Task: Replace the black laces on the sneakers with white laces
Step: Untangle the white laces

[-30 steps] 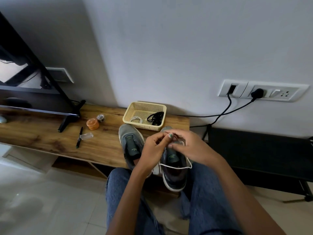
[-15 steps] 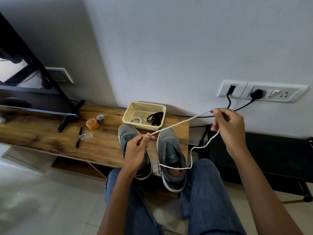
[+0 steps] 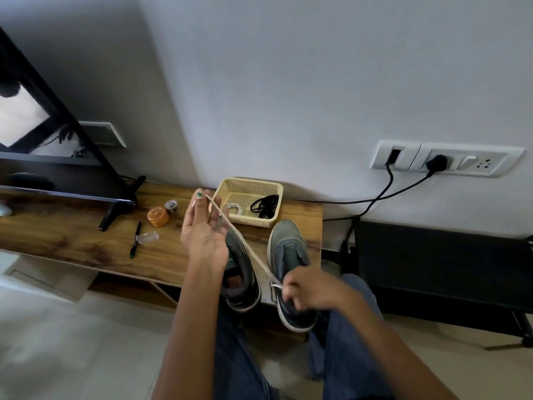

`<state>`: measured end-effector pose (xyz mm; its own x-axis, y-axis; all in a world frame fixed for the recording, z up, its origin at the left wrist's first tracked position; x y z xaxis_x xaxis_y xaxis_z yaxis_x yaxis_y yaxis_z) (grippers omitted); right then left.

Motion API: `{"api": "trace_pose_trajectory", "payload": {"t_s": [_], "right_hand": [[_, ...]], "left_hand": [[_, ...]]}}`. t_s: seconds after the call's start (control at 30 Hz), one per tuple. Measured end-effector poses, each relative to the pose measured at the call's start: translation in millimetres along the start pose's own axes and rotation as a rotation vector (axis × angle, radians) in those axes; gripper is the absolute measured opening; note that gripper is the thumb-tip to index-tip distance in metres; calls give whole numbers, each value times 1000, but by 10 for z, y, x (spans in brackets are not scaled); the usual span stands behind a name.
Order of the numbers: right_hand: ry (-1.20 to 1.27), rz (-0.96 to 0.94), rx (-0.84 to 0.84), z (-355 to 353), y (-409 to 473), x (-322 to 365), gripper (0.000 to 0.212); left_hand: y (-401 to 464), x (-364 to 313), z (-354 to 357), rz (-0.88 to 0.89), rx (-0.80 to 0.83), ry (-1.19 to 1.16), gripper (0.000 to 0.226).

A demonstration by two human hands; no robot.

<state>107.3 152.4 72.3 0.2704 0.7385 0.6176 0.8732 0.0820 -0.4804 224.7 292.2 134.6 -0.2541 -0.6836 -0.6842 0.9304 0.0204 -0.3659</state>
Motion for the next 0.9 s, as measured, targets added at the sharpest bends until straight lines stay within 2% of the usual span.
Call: {"api": "trace_pose_trajectory", "payload": {"t_s": [0.1,0.23,0.4,0.6,0.77,0.9], "right_hand": [[-79,-43,11,416,134,172,21],[-163,-85,8,721,195,277,22],[-182,-116,15,726,193,196,19],[-78,-60,39,499,156,-2,26],[8,-48,-83,234,100,-63,21],[158,6,-317,-8,149,-257,21]], "left_hand": [[-63,155,137,-74,68,-31,8],[-153,349,167,-35,102,238,20],[-135,438,122,28,173,462,24],[-109,408,103,146,139,557,11],[-106,409,91,259,194,685,16],[-28,557,25,275,274,876,14]]}}
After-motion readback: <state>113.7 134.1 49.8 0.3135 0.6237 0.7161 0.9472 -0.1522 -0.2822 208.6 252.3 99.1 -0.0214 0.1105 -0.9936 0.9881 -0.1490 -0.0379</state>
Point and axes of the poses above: each hand's wrist, its own y-axis towards the middle knuckle, its own z-axis out of the palm, x = y × z, the point moved 5 cm from there along y, towards the middle knuckle, and after that the axes turned 7 degrees about y, right-handed, at the moved point
